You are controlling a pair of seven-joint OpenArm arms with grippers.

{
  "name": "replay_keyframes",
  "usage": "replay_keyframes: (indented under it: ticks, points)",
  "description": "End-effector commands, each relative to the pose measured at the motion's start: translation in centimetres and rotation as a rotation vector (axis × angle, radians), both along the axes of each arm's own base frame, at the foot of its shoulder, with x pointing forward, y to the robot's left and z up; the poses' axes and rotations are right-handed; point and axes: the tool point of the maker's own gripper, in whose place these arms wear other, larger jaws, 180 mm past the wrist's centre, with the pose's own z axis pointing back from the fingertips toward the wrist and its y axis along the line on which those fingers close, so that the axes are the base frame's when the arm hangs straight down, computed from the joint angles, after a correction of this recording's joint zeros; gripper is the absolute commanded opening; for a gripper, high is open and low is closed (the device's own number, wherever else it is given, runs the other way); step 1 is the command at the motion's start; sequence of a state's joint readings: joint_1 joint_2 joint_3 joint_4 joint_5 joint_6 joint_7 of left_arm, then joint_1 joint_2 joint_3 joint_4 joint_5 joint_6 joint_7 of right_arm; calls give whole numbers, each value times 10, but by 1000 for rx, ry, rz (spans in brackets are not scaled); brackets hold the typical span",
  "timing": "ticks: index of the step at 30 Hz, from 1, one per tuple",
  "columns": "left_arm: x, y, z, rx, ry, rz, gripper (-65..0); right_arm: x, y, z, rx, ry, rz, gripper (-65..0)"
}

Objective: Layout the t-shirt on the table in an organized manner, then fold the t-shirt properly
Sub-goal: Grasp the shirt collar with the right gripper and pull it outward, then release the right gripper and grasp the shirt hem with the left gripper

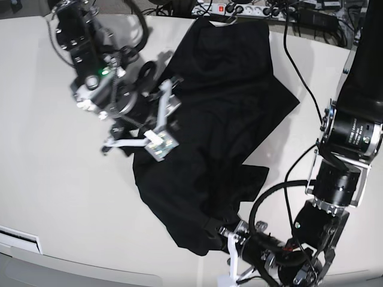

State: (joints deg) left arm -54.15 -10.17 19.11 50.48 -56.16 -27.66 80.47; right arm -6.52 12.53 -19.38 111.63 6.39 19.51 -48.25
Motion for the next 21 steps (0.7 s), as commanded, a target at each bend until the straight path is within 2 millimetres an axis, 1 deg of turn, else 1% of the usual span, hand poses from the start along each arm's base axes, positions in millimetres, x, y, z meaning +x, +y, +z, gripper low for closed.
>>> replay_keyframes:
  ticks: [1, 4, 8, 11, 15, 18, 21]
  points:
    - [8, -5, 19, -32, -45, -7, -650, 10, -9, 15, 36, -41, -24, -277]
    - [-6, -4, 2, -35, -20, -15, -650, 21, -36, 21, 66, -45, -99, -277]
    - [-30, -8, -18, -20, -16, -42, -650, 28, -61, 24, 48, -59, -148, -277]
    - [-48, -10, -35, 28, -36, -68, -650, 28, -67, 18, 39, -45, -154, -277]
    - [-73, -5, -55, 72, -45, -96, -650, 26, -68, 6, 30, -11, -149, -277]
    - [-97, 5, -70, 86, -20, -95, -650, 25, -71, 0, 21, 6, -155, -277]
    - [-123, 21, -88, 113, 23, -82, -650, 24, -72, -3, 19, 15, -158, -277]
